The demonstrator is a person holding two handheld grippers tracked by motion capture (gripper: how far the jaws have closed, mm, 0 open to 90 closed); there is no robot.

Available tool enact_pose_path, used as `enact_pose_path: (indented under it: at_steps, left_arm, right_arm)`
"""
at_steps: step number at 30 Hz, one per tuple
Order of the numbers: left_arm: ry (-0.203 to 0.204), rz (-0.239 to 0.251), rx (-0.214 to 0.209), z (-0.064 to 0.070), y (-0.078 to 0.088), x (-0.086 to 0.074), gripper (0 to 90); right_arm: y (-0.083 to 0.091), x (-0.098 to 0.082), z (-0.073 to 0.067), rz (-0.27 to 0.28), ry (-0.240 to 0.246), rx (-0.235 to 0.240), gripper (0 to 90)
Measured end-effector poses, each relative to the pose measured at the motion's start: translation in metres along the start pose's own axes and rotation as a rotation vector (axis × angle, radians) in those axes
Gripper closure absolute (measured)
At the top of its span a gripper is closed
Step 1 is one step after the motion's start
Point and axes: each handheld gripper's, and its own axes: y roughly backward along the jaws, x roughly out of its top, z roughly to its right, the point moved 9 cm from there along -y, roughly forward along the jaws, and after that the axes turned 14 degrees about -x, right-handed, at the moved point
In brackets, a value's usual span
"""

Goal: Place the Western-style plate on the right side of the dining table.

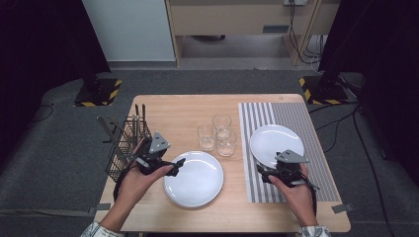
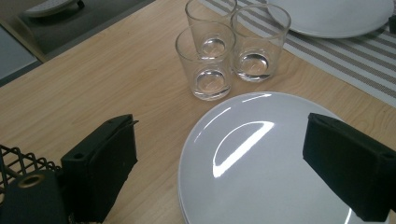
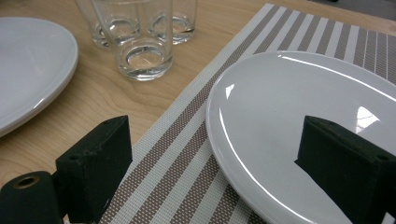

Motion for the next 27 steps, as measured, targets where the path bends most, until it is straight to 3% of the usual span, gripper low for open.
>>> enact_pose_path:
  at_steps: [1,4,7,14,27]
  left_arm:
    - [0.000,0.004,0.003,0.000,0.002,-0.001,8.9]
    - [0.005,0.026,0.017,0.000,0.014,-0.001,9.1]
    - [0.016,0.050,0.029,-0.002,0.027,-0.001,8.8]
    - [0.017,0.047,0.066,-0.008,0.047,-0.011,10.1]
    - [0.060,0.103,0.134,-0.030,0.081,-0.018,12.7]
  right_arm:
    - [0.000,0.000,0.000,0.000,0.000,0.000,10.5]
    - [0.001,0.002,0.001,0.009,-0.058,0.011,12.7]
    - [0.000,0.001,0.001,0.007,-0.048,0.009,14.2]
    - [0.000,0.000,0.002,0.008,-0.040,0.004,15.1]
    - [0.001,-0.002,0.000,0.008,-0.016,0.015,27.6]
